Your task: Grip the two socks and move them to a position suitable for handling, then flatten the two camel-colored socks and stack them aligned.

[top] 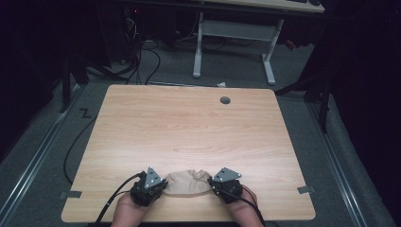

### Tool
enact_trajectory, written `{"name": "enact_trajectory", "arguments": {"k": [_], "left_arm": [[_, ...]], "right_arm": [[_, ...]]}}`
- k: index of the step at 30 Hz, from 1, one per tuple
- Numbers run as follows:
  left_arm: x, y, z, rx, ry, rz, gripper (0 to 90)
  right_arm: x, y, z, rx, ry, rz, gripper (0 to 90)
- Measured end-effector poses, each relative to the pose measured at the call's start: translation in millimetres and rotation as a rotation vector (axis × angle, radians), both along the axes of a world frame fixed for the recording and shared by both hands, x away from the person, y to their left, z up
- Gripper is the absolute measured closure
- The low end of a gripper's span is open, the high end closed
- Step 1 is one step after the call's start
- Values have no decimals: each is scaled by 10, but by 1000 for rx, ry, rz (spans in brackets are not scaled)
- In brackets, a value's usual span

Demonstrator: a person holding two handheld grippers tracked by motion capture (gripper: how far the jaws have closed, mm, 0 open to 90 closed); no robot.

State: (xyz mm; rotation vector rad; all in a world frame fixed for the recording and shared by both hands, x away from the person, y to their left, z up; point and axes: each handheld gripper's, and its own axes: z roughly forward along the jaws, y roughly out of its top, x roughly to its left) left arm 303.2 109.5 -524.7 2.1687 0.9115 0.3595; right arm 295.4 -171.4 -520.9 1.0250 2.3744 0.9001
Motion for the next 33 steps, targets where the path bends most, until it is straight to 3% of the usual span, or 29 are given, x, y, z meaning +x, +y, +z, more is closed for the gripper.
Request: {"name": "enact_trajectory", "arguments": {"k": [2, 4, 9, 13, 17, 21, 29, 32, 33], "left_arm": [[41, -29, -25, -67, 27, 46, 835], [129, 27, -16, -15, 0, 17, 827], [181, 63, 1, -6, -4, 16, 797], [174, 104, 82, -5, -37, -1, 715], [159, 152, 181, -41, -77, 12, 641], [161, 215, 220, -43, -96, 21, 601], [274, 469, 282, -67, -118, 89, 537], [303, 619, 309, -80, -100, 118, 505], [293, 688, 313, -102, -89, 127, 498]], "right_arm": [[25, 26, -8, 3, -6, -1, 859], [61, 38, -13, 8, -8, -10, 856], [115, 33, -20, 30, -2, -24, 833], [86, -3, 21, 62, -30, -30, 737], [47, -110, 109, 115, -80, -64, 700], [50, -199, 143, 129, -106, -83, 677], [100, -300, 120, 141, -108, -123, 631], [108, -350, 107, 140, -115, -134, 612], [119, -372, 103, 142, -118, -141, 605]]}}
